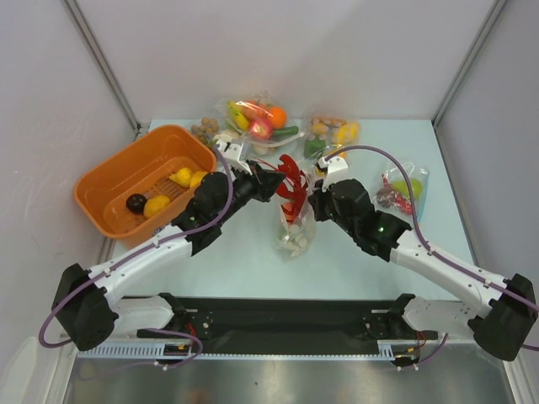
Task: Open the zip-top bag and remove the fake food
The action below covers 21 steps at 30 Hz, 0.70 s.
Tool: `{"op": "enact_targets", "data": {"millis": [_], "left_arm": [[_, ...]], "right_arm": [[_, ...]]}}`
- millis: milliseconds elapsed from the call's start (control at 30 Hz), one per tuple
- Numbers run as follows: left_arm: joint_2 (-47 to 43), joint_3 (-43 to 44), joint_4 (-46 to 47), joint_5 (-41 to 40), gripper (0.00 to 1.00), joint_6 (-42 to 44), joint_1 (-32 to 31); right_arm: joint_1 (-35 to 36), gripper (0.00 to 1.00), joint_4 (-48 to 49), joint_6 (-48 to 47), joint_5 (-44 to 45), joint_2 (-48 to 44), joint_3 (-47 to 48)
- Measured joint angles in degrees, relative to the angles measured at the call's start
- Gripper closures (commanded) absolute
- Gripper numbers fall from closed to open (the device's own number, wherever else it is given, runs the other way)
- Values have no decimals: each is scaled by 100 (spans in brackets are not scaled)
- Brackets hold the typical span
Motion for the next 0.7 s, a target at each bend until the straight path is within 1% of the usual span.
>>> {"op": "enact_targets", "data": {"millis": [200, 400, 700], "left_arm": [[81, 44, 22, 37, 100, -4, 2], [33, 173, -122, 127, 100, 4, 7], [-463, 214, -699, 127, 100, 57, 20]], "right_arm": [[39, 100, 0, 24, 57, 52, 0], [44, 100, -9, 24, 258, 302, 4], [46, 100, -9, 70, 411, 411, 4]]}}
